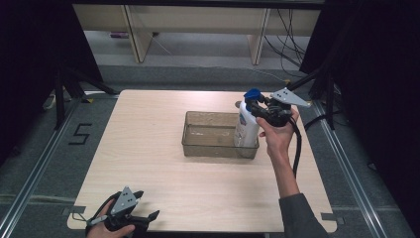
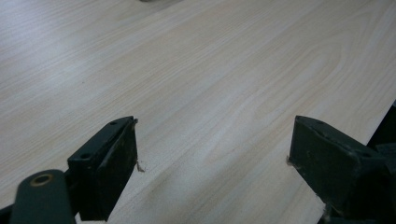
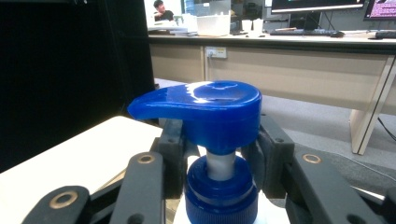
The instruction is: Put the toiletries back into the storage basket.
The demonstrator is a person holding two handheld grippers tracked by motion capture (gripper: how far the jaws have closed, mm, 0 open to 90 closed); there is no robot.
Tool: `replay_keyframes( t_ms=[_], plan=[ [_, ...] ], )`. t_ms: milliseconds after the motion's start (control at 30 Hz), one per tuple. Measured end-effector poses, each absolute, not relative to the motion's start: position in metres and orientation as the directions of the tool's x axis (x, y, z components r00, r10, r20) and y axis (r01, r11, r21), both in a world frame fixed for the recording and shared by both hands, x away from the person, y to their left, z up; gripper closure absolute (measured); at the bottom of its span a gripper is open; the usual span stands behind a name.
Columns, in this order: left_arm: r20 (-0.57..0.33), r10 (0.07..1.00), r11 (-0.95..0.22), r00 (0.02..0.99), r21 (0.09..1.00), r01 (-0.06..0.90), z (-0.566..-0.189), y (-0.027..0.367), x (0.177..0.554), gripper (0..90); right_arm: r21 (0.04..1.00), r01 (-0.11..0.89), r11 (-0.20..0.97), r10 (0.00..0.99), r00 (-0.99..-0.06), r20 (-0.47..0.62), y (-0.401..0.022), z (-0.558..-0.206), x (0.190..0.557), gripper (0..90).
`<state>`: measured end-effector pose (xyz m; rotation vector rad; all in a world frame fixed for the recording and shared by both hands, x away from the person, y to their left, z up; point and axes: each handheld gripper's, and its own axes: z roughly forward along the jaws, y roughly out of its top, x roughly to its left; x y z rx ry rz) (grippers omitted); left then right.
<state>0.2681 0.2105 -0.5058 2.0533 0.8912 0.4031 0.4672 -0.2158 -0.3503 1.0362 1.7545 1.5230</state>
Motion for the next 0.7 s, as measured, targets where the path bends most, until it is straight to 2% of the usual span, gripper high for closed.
replay_keyframes(
  t_ms=[100,133,167,233,333,400,600,700],
  plan=[
    [-0.032,0.72,-0.398,0.693,0.799,0.45,-0.506,0.21,0.268,14.8,0.984,0.178,0.015,0.854,-0.515,0.08,-0.217,-0.351,0.466,61.0],
    [-0.036,0.718,-0.396,0.695,0.801,0.45,-0.506,0.21,0.268,14.8,0.984,0.175,0.01,0.847,-0.525,0.085,-0.217,-0.352,0.467,55.7],
    [-0.036,0.717,-0.396,0.696,0.801,0.45,-0.506,0.21,0.268,14.8,0.981,0.193,0.007,0.864,-0.495,0.091,-0.218,-0.352,0.467,45.8],
    [-0.027,0.718,-0.404,0.695,0.797,0.449,-0.506,0.211,0.269,14.8,0.975,0.217,-0.053,0.854,-0.496,0.157,-0.217,-0.355,0.468,45.6],
    [-0.033,0.721,-0.397,0.692,0.799,0.451,-0.506,0.21,0.268,14.7,0.973,0.218,-0.081,0.856,-0.485,0.18,-0.219,-0.358,0.466,43.4],
    [-0.032,0.72,-0.399,0.693,0.799,0.451,-0.506,0.211,0.268,14.7,0.973,0.216,-0.074,0.853,-0.492,0.174,-0.219,-0.359,0.465,37.6],
    [-0.005,0.712,-0.431,0.702,0.786,0.443,-0.505,0.212,0.269,14.8,0.968,0.243,-0.068,0.846,-0.501,0.185,-0.216,-0.363,0.462,33.4],
    [-0.03,0.716,-0.404,0.697,0.796,0.45,-0.506,0.211,0.269,14.8,0.97,0.23,-0.08,0.846,-0.499,0.189,-0.217,-0.366,0.458,31.8]
  ],
)
